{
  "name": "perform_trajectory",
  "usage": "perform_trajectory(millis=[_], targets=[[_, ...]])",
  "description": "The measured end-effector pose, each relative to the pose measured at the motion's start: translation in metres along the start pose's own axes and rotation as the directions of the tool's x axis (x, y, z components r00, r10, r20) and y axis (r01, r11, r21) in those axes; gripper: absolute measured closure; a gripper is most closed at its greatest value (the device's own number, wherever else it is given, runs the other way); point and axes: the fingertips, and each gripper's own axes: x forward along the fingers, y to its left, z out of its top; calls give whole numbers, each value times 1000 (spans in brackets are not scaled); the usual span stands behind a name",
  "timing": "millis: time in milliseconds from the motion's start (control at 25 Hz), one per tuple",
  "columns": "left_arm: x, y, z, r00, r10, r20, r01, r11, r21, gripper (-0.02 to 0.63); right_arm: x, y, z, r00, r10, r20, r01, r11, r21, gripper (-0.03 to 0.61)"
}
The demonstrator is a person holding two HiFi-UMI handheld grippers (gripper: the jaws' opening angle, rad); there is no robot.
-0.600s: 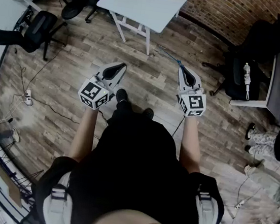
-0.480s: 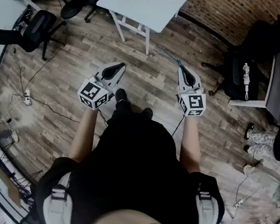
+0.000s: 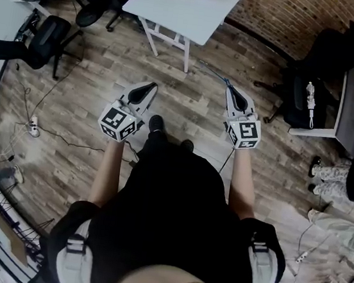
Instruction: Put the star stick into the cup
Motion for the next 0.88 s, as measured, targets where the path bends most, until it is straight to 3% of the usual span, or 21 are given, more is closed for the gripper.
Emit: perform_trajectory(millis=[880], targets=[[27, 101, 9, 997, -77, 21, 78, 997, -27, 582, 79, 7, 27, 998, -55, -28, 55, 998, -20, 569]])
